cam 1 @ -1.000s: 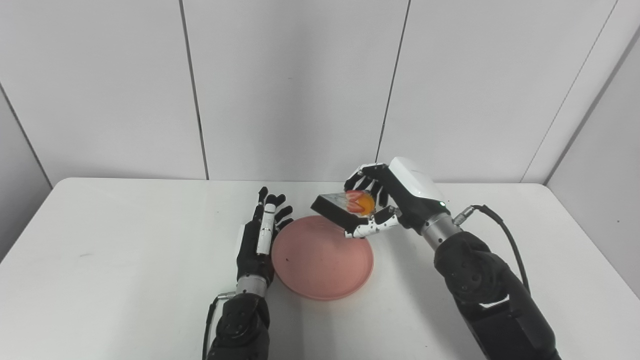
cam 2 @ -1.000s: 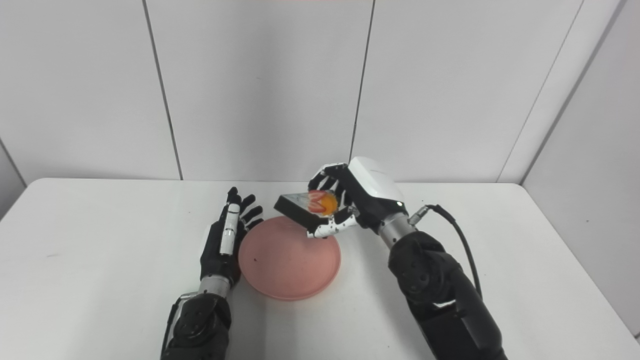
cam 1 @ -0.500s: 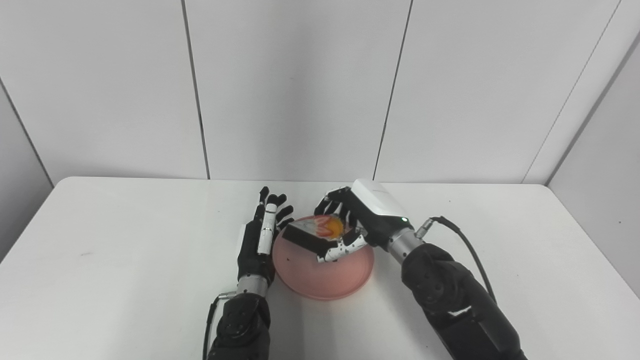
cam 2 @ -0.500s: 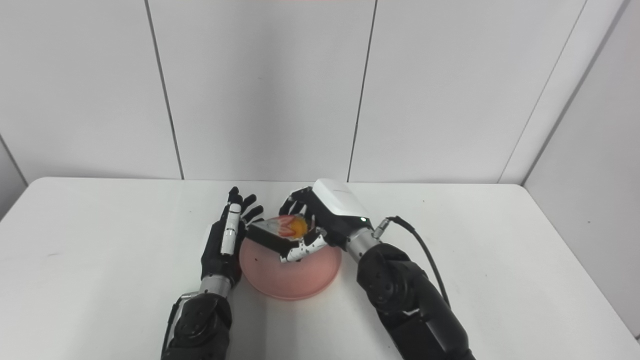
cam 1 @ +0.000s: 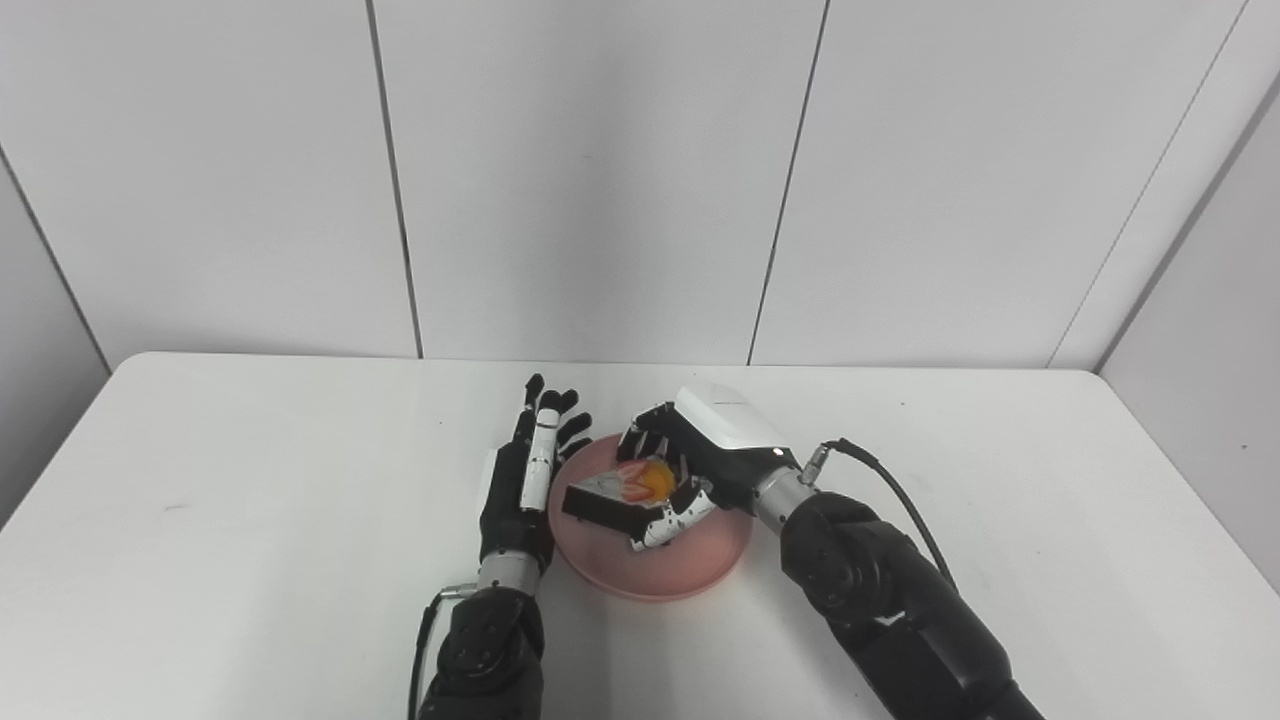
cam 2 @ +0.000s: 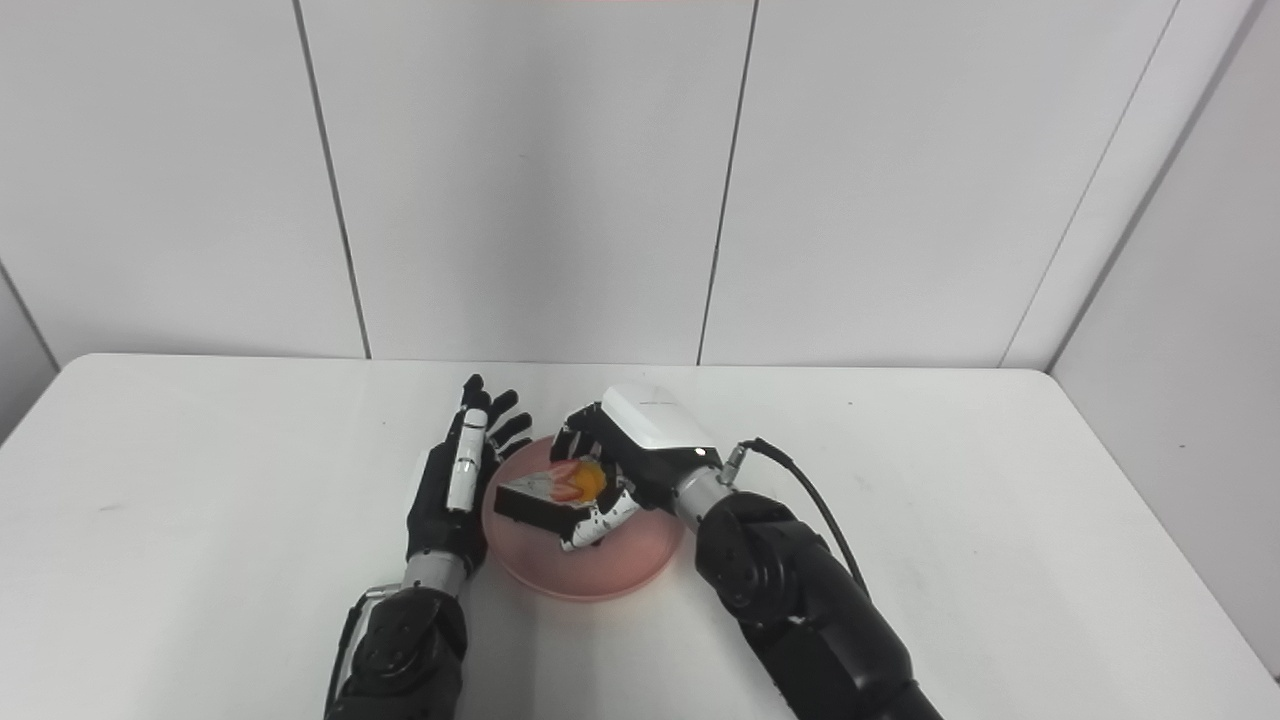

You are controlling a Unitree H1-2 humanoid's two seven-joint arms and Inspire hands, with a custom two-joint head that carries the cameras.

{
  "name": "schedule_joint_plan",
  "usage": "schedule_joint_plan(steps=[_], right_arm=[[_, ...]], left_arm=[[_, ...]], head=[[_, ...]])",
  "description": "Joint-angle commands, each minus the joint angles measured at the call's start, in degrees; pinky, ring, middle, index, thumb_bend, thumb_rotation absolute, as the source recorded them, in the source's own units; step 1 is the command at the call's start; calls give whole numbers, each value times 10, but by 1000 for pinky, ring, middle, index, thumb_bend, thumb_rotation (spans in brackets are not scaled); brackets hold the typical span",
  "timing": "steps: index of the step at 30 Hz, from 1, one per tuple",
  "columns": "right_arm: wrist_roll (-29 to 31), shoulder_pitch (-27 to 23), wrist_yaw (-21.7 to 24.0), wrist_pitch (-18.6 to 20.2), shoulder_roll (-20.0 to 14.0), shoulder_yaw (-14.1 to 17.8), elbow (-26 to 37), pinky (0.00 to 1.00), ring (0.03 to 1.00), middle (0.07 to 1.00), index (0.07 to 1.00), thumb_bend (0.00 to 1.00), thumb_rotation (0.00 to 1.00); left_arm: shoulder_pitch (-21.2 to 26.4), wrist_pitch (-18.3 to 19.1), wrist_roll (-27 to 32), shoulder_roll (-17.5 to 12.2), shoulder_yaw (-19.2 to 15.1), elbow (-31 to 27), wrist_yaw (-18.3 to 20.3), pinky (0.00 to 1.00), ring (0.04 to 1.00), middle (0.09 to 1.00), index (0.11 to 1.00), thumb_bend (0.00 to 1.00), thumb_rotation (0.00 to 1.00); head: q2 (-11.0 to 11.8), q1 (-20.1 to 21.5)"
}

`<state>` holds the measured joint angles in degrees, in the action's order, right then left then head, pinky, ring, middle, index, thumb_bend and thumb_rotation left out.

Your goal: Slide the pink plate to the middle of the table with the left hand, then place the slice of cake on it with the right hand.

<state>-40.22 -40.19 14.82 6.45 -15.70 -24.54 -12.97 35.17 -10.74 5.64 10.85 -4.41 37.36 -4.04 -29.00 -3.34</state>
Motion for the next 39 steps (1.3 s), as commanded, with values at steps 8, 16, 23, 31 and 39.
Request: schedule_joint_plan(steps=[8, 16, 23, 31, 39], right_arm=[[-29, -23, -35, -28, 1, -4, 3, 319, 403, 505, 510, 517, 0], [-48, -21, -42, -29, -3, -11, -3, 339, 417, 515, 496, 519, 0], [-65, -16, -34, -18, -10, -14, 4, 371, 472, 523, 492, 529, 53], [-83, -11, -16, -11, -15, -18, 14, 540, 632, 681, 494, 524, 147], [-82, -4, -13, -16, -18, -12, 25, 647, 734, 752, 664, 997, 440]], left_arm=[[-31, 44, 0, 5, -1, 2, -13, 771, 828, 890, 1000, 585, 893], [-28, 42, 5, 3, -4, 9, -11, 770, 832, 893, 1000, 582, 883], [-32, 49, 6, 3, -4, -3, -11, 775, 832, 895, 1000, 574, 889], [-36, 56, 8, 2, -4, -13, -8, 783, 834, 900, 1000, 576, 889], [-40, 63, 9, 1, -4, -20, -5, 785, 840, 904, 1000, 572, 884]], head=[[-6, 4], [-4, 8], [-7, 9], [-7, 10], [-7, 12]])
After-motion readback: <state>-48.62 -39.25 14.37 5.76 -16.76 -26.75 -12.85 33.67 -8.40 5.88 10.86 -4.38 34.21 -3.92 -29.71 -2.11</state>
